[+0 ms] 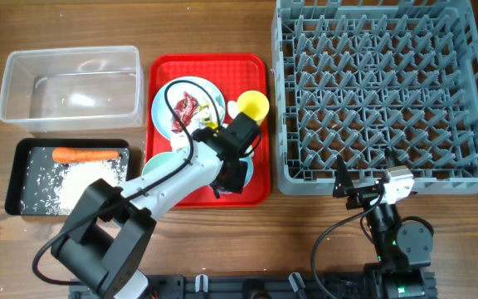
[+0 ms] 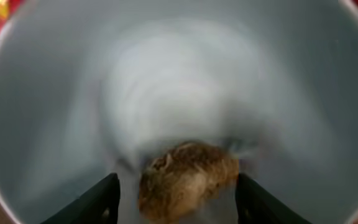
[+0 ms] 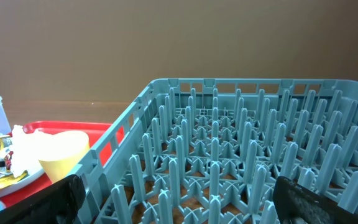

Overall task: Sort waste into correct bins and load items into the dishwasher rack
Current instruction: 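Lower the left gripper into the blue bowl and grasp the brown mushroom, then carry the mushroom left and release it onto the black tray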

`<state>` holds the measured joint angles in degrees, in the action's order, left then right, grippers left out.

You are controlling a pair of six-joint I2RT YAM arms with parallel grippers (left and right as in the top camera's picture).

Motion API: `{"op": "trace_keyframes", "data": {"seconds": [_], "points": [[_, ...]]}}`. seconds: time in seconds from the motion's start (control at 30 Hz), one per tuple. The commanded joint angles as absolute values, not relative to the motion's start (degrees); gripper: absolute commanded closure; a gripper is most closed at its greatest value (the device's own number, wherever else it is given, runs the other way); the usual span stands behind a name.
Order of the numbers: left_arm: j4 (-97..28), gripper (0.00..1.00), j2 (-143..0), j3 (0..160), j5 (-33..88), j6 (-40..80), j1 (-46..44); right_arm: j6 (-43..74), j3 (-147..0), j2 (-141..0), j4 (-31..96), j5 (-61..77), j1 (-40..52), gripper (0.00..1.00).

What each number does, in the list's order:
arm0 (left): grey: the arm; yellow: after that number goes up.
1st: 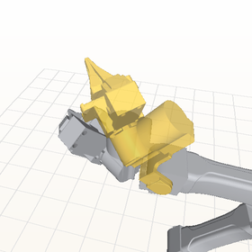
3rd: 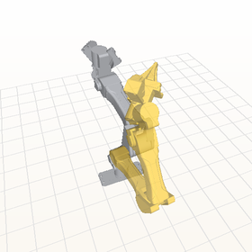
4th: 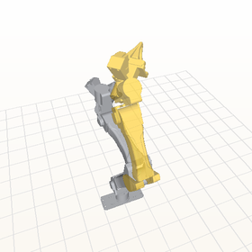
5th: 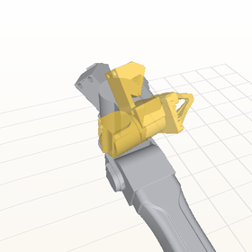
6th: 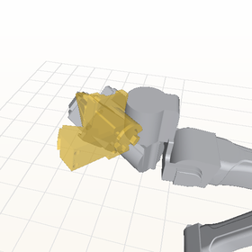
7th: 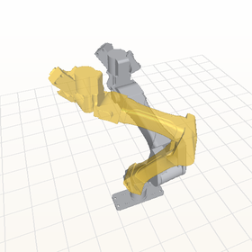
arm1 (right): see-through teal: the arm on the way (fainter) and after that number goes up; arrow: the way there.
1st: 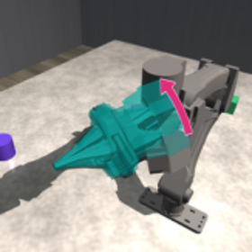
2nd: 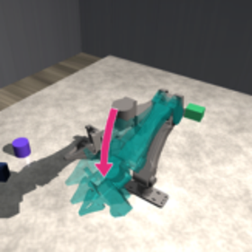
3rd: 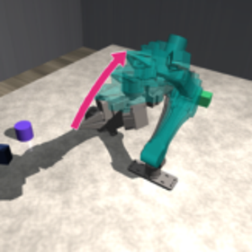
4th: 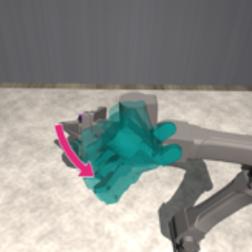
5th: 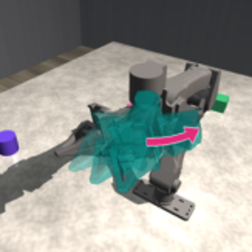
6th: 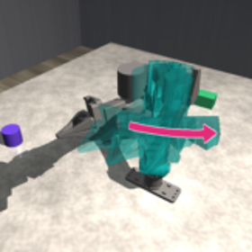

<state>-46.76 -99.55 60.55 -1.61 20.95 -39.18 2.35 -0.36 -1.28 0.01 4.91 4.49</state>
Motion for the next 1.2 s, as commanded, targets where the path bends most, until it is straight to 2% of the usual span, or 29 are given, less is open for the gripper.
{"op": "trace_keyframes", "data": {"seconds": [0.0, 0.27, 0.33, 0.4, 0.67, 1.17], "points": [[-46.0, 0.4, -100.3, 59.1, -5.0, 23.4, -39.3, 3.2, -0.3, -1.4, -0.2, 4.7, 4.3, 0.0], [-45.6, 0.49, -100.3, 59.2, -5.0, 23.4, -39.3, 3.1, -0.3, -1.4, -0.2, 4.7, 4.3, 0.0], [-45.5, 0.54, -100.3, 59.2, -5.0, 23.4, -39.3, 3.2, -0.3, -1.4, -0.2, 4.7, 4.3, 0.0], [-45.6, 0.67, -100.3, 59.3, -5.0, 23.4, -39.3, 3.2, -0.3, -1.4, -0.2, 4.7, 4.3, 0.0], [-46.6, 0.66, -100.3, 62.0, -5.3, 22.9, -39.3, 3.1, -0.3, -1.4, -0.2, 4.7, 4.3, 0.0], [-59.2, 0.66, -99.1, 74.6, -10.4, 22.7, -35.7, 3.2, -0.3, -1.4, -0.2, 4.7, 4.3, 0.0]]}}
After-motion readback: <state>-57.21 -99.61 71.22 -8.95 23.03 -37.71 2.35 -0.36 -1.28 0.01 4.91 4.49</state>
